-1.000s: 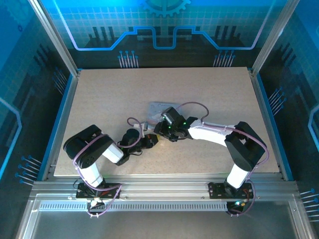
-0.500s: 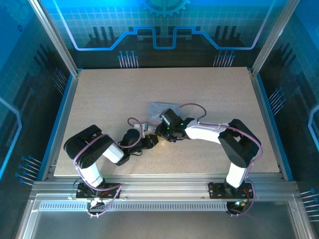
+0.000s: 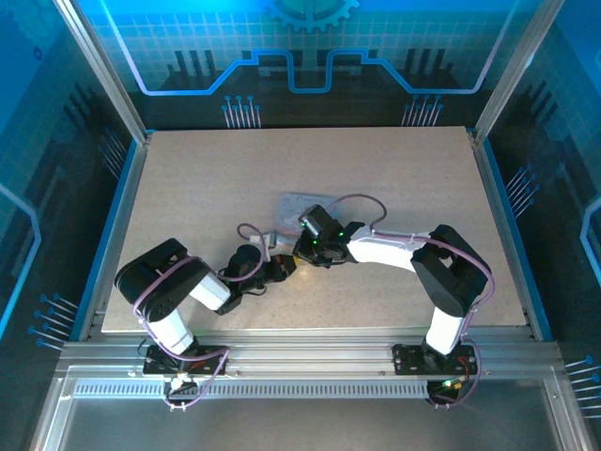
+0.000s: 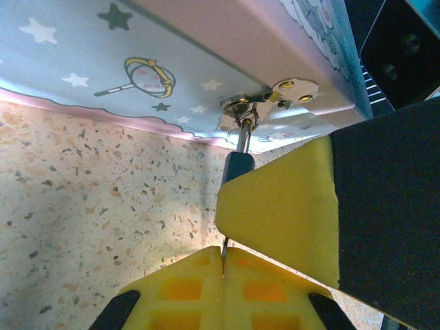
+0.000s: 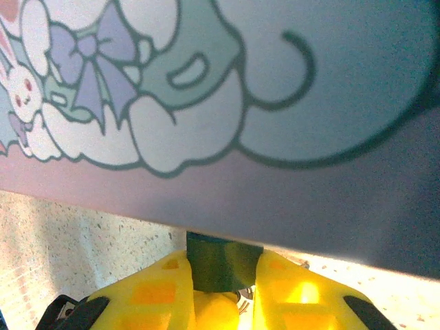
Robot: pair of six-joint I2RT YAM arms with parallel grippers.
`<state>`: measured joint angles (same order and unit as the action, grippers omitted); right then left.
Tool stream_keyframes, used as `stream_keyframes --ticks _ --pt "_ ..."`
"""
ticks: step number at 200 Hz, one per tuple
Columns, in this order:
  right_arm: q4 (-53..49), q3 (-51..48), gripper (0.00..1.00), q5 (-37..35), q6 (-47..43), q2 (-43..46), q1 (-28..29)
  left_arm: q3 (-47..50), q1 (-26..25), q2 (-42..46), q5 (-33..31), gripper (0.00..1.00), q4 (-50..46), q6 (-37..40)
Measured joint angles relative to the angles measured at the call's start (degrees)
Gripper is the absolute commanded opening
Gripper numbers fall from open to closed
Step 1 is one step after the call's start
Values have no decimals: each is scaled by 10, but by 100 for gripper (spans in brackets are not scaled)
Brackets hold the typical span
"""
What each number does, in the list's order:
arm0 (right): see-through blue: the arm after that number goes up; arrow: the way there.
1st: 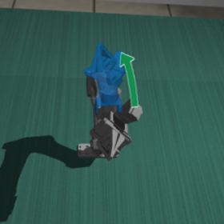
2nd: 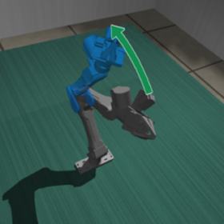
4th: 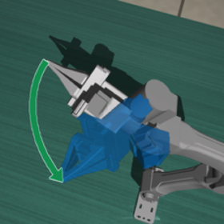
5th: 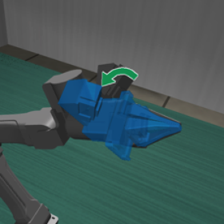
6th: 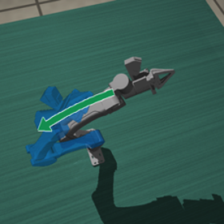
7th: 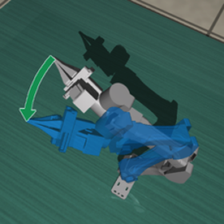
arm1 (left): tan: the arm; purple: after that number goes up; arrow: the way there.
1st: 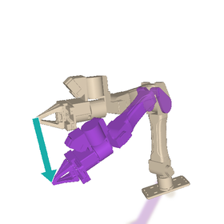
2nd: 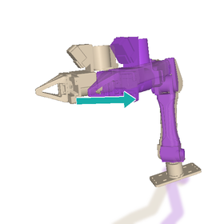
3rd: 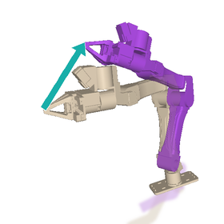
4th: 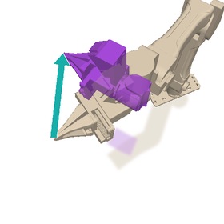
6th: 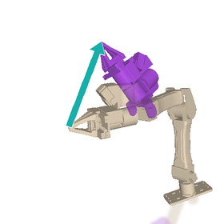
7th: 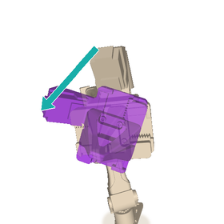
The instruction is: Unlock the padlock with the key
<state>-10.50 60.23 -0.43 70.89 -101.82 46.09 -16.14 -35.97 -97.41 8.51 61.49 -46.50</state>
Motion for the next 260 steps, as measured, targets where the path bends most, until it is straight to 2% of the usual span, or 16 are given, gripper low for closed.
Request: stream_keyframes --ticks 21,48,68,100,136,176,222,241,260 --pt "-2 2 23 3 0 0 0 2 0 11 -2 0 -11 1" --pt "-3 3 44 3 -2 0 0 3 -1 26 -2 0 -22 3" --pt "-9 3 45 -5 0 0 0 3 -1 34 -1 0 -24 3" --pt "-10 3 40 -7 1 0 0 5 -1 34 -1 0 -25 3" --pt "-10 5 22 -7 1 0 0 7 -3 35 1 0 -25 3" --pt "-10 6 12 -4 1 0 0 10 -3 38 0 0 -26 3" --pt "-12 6 8 -3 1 0 0 19 -4 70 -2 35 -37 19" --pt "-10 6 7 -6 1 0 0 20 -4 100 -2 46 -64 34" --pt "-10 6 7 -6 0 0 0 21 -4 139 -3 53 -107 51"
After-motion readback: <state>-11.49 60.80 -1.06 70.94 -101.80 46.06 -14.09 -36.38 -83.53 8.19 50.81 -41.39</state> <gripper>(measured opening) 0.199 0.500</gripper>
